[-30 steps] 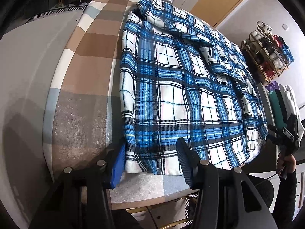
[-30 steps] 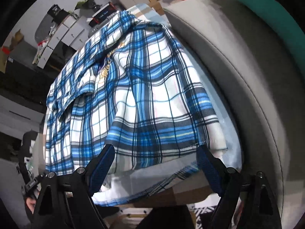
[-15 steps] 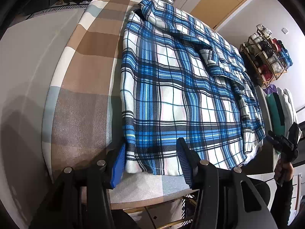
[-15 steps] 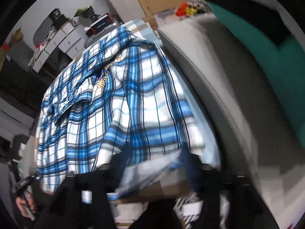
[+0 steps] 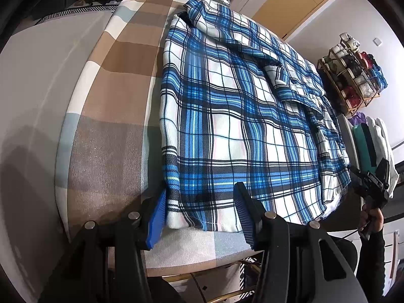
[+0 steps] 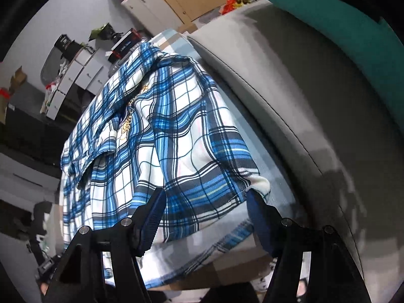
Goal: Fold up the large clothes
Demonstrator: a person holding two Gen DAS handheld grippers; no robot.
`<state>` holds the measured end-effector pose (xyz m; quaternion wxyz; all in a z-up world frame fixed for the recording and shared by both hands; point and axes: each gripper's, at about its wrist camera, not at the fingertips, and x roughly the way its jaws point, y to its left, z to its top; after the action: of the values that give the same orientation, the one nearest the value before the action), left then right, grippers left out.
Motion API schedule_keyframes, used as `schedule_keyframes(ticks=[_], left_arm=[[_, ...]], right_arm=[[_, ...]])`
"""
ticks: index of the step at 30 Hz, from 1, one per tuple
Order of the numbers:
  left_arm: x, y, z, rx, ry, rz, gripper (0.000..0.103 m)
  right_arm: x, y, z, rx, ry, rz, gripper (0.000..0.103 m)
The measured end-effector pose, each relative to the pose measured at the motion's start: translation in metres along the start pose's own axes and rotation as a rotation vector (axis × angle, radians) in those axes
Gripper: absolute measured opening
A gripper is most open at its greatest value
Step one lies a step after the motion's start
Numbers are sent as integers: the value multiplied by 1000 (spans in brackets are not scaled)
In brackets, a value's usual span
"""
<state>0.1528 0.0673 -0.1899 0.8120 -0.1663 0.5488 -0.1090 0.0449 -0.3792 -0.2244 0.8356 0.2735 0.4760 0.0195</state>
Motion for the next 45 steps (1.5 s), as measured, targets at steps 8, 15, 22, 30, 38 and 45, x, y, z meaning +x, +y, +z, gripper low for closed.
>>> schedule_keyframes(ticks=[8, 15, 22, 30, 38, 45], left_arm=[[0, -1, 0, -6, 0, -5, 45], [0, 0, 1, -8, -1, -8, 45], [0, 3, 0, -19, -1, -27, 45], [0, 3, 0, -19, -2, -26, 45], [-1, 2, -1, -17, -3, -20, 45], [0, 0, -1, -17, -5, -12, 45]], right_arm=[[-25, 49, -35, -267, -18, -25, 67], [-13, 104, -80, -716, 14, -205, 68], [24, 135, -79, -938, -80, -385, 32], [17, 132, -118, -1273, -7, -537, 1], [9, 118, -111, -1233, 138, -468, 0], [-54, 145, -42, -832, -12, -44, 85]])
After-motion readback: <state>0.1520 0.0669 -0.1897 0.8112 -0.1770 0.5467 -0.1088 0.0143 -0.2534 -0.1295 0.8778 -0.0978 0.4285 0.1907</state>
